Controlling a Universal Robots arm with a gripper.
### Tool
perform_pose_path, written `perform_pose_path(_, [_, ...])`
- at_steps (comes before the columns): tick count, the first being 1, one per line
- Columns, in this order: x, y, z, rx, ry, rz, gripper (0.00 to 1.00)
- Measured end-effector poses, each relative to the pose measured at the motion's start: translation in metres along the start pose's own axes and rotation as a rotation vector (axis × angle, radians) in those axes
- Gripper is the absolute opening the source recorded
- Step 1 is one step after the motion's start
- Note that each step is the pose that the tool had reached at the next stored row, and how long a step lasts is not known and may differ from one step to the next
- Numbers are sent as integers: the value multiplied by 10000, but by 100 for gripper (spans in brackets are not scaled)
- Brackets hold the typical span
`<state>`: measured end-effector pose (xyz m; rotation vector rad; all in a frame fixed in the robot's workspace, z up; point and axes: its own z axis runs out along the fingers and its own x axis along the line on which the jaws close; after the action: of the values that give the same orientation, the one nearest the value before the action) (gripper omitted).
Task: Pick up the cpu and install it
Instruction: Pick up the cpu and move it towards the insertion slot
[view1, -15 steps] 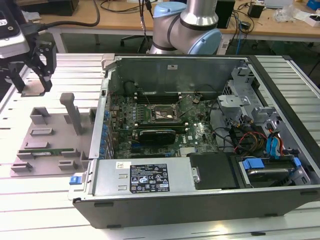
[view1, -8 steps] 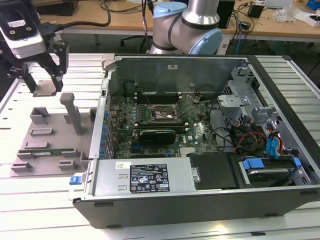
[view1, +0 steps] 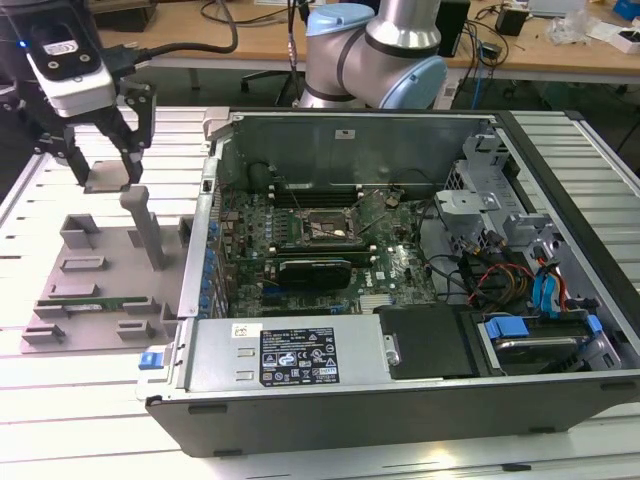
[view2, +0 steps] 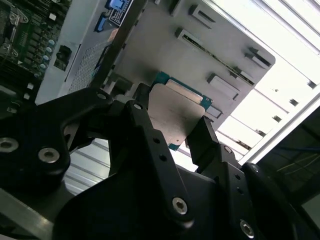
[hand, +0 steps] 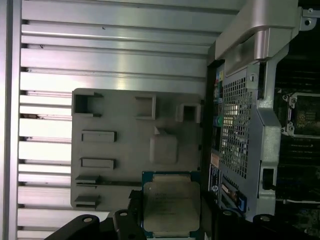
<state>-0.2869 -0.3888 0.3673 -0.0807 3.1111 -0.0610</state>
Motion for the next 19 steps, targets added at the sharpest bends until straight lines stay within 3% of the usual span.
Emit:
perform_pose_path(8, [-209,-11,7,0,-1,0,55])
perform_pose_path(15, [-504,-26,15,1,0,0,55])
perform_pose_path(19, [-623,-32,18,2,0,0,55])
